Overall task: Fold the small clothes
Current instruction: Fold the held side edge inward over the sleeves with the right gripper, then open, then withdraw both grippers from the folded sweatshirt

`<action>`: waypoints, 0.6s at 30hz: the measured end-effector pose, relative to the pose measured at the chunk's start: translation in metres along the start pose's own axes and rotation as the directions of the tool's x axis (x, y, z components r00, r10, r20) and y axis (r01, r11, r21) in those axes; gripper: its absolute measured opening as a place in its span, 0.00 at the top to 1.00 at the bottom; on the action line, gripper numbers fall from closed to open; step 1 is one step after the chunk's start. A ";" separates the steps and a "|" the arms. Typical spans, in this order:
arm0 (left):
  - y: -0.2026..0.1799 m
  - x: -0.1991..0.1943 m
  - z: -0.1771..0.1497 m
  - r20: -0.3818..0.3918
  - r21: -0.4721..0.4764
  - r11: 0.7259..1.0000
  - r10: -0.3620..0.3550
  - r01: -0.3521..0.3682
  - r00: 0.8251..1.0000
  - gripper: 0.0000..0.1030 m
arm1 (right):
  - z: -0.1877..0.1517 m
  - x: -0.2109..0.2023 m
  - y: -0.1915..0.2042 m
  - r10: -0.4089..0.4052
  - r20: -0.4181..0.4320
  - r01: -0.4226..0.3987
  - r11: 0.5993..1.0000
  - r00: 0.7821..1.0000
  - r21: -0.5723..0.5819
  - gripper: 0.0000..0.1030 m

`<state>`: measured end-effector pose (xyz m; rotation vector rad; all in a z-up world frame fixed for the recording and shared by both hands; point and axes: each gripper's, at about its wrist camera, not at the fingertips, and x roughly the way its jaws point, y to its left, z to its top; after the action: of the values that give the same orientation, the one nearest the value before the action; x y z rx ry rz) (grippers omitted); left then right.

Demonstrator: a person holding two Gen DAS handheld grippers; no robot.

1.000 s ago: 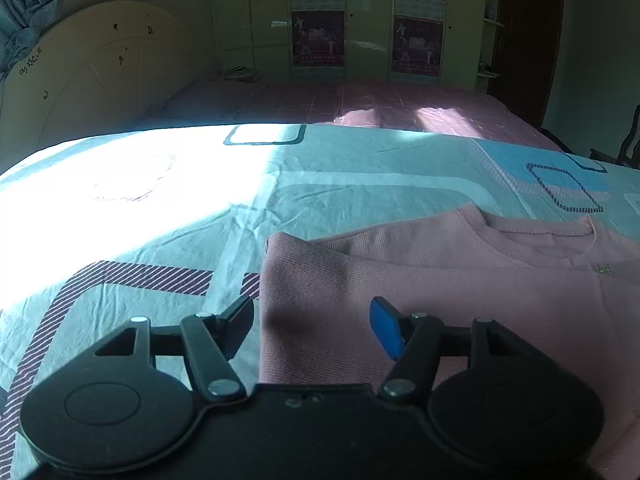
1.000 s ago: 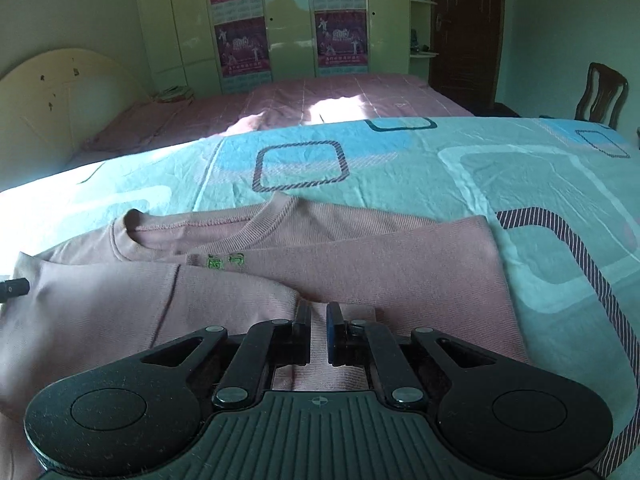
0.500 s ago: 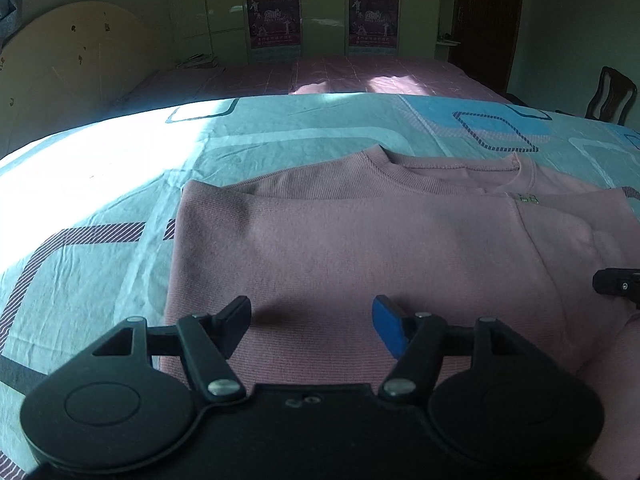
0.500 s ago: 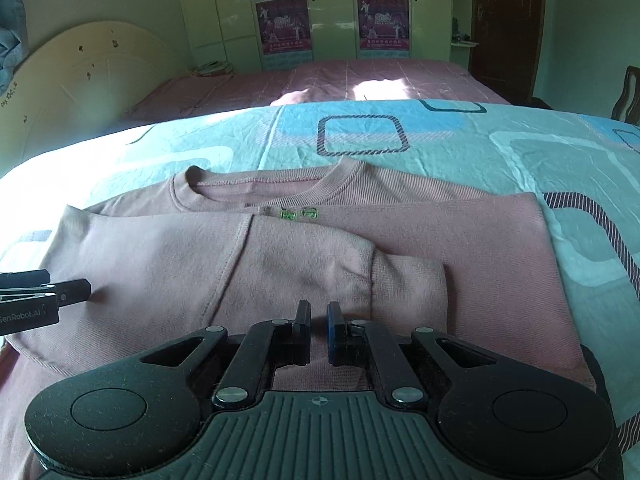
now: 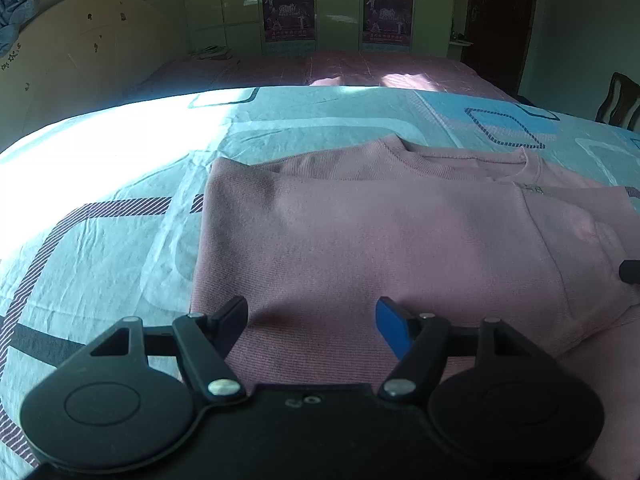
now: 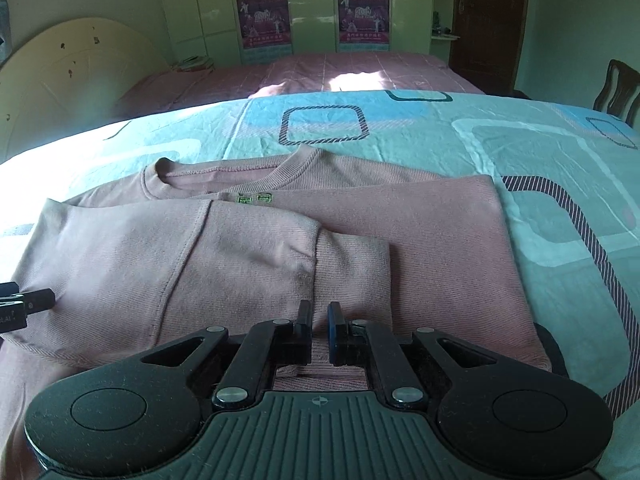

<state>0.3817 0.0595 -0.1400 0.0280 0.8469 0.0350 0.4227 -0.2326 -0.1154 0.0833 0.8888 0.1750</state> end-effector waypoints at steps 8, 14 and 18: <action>-0.011 -0.015 -0.019 0.002 0.030 0.999 -0.009 0.009 1.000 0.32 | -0.005 -0.010 0.023 0.025 0.051 -0.023 0.998 0.998 -0.050 0.43; 0.000 -0.006 -0.034 -0.003 -0.011 1.000 0.006 -0.006 1.000 0.22 | -0.021 0.007 0.012 -0.016 -0.021 0.014 0.994 1.000 -0.107 0.63; -0.001 -0.008 -0.036 0.005 -0.013 1.000 0.018 -0.018 1.000 0.22 | -0.023 0.003 -0.006 -0.012 -0.022 0.011 0.997 1.000 -0.075 0.64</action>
<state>0.3498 0.0582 -0.1579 0.0237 0.8415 0.0576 0.4074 -0.2377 -0.1334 0.0062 0.9035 0.1988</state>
